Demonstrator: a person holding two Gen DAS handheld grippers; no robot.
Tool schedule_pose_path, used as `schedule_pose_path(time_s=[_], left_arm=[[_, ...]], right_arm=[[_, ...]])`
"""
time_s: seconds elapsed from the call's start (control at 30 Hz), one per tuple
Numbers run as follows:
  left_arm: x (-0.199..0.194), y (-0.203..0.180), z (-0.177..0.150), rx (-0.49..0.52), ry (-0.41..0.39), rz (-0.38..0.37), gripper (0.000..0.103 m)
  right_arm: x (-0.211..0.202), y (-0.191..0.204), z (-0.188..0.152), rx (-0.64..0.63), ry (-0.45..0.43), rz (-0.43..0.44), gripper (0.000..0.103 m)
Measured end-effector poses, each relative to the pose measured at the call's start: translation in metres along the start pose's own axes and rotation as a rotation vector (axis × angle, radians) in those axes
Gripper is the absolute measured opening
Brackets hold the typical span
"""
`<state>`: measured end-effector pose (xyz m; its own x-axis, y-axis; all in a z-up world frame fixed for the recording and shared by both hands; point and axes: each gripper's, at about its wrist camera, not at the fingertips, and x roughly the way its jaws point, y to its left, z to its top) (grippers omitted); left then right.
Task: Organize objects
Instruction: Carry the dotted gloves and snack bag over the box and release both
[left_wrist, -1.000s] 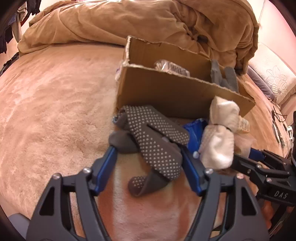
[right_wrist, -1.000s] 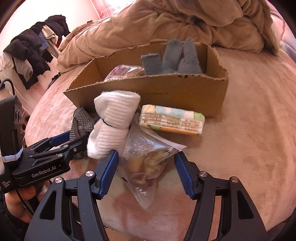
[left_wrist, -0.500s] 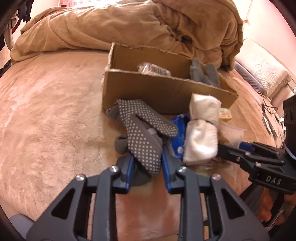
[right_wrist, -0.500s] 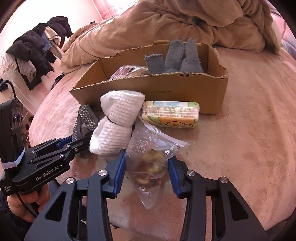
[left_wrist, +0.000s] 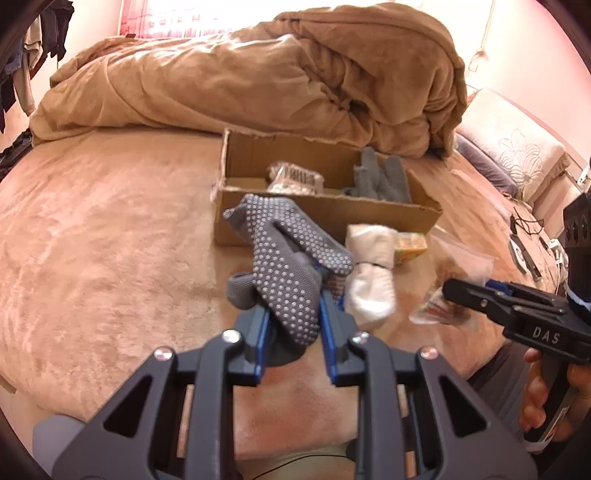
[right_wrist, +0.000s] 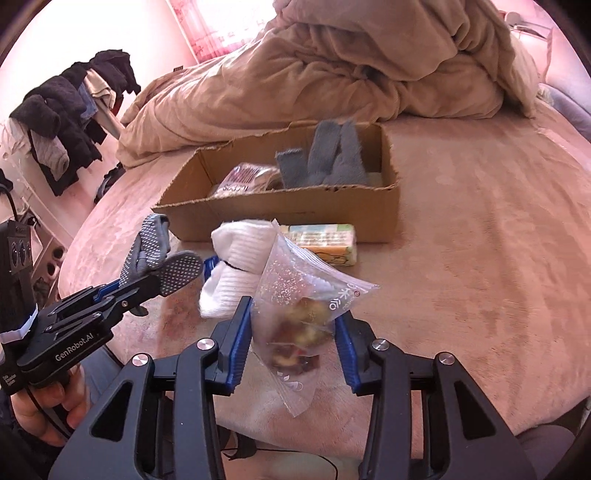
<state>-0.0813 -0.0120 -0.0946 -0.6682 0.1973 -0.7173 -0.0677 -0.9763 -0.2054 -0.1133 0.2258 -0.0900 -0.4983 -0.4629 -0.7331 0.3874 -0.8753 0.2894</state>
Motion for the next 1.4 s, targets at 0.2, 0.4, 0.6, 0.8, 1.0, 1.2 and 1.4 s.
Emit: schedule_pose_path(time_s=[0.2,0.4,0.6,0.8,1.0,1.2,1.4], left_arm=[[-0.027,-0.008,0.005,0.004,-0.028,-0.005,0.024],[-0.051,-0.015,0.009,0.014,-0.038,-0.021,0.024],[-0.077,-0.013,0.019,0.015,-0.071,-0.023,0.024],[-0.095,-0.014,0.028,0.023,-0.099,-0.018,0.024],[-0.106,-0.015,0.041,0.033,-0.128,-0.021,0.024],[-0.102,-0.015,0.057,0.040,-0.132,-0.029,0.024],[-0.098,-0.016,0.073,0.051,-0.142,-0.031,0.024]], right_arm=[[-0.021,0.002,0.005,0.002,-0.031,-0.001,0.044],[-0.046,0.001,0.013,0.020,-0.059,0.011,0.044],[-0.073,0.006,0.025,0.009,-0.111,0.014,0.044],[-0.087,0.012,0.035,0.001,-0.140,0.021,0.044],[-0.095,0.014,0.042,-0.004,-0.156,0.034,0.044],[-0.096,0.013,0.051,0.008,-0.166,0.041,0.044],[-0.092,0.013,0.064,0.000,-0.167,0.046,0.044]])
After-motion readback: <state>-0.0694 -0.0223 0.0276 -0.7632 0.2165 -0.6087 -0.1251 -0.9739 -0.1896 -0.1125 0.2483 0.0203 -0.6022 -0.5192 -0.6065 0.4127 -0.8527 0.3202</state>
